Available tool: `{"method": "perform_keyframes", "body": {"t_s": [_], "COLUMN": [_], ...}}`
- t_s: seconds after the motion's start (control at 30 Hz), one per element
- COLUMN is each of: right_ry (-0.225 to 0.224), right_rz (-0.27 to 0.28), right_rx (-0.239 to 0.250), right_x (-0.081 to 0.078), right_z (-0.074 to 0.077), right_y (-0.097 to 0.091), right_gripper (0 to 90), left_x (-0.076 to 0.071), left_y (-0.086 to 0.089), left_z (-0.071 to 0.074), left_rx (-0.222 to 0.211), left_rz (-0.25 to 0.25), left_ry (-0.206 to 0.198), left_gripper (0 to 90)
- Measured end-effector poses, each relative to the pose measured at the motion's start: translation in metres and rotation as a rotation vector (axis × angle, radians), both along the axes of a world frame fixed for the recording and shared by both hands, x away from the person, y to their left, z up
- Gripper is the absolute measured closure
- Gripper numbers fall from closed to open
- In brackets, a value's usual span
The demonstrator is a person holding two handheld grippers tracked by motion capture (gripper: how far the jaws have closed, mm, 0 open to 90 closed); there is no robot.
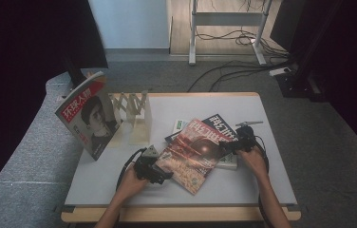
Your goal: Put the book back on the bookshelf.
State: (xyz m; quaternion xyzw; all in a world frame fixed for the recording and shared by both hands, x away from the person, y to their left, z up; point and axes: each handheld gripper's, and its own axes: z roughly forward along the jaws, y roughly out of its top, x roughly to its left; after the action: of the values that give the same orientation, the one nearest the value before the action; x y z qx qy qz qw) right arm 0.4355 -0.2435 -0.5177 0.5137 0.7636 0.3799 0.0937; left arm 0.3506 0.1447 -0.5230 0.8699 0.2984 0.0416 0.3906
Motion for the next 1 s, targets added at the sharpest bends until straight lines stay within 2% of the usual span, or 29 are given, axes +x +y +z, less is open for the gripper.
{"method": "perform_keyframes", "body": {"t_s": [0.23,0.4,0.57,0.63,0.77,0.87,1.0], "right_ry": [0.0,-0.006,-0.026,-0.035,-0.056,-0.083,-0.114], "right_rz": [0.009,0.01,0.01,0.018,0.028,0.034,0.04], "right_rx": [0.0,0.004,0.011,-0.001,-0.046,-0.088,-0.134], "right_x": [-0.001,-0.002,-0.003,-0.004,-0.006,-0.009,-0.016], "right_z": [0.0,-0.001,-0.002,-0.001,0.003,0.008,0.013], "right_y": [0.005,0.005,0.004,0.004,0.005,0.006,0.005], "right_gripper": [0.0,0.0,0.0,0.0,1.1,3.2,6.9], "left_x": [-0.005,-0.004,-0.002,-0.002,-0.005,-0.007,-0.008], "left_y": [0.005,0.008,0.017,0.023,0.033,0.037,0.037], "left_z": [0.0,0.004,0.006,0.007,0.009,0.01,0.01], "left_rx": [-0.005,0.029,0.003,-0.005,-0.01,-0.012,-0.004], "left_rz": [0.007,-0.002,0.015,0.032,0.026,0.004,0.009], "left_ry": [0.009,0.033,0.029,0.019,-0.017,-0.033,-0.04], "left_gripper": [1.6,6.6,5.1,6.2,20.3,36.4,43.4]}}
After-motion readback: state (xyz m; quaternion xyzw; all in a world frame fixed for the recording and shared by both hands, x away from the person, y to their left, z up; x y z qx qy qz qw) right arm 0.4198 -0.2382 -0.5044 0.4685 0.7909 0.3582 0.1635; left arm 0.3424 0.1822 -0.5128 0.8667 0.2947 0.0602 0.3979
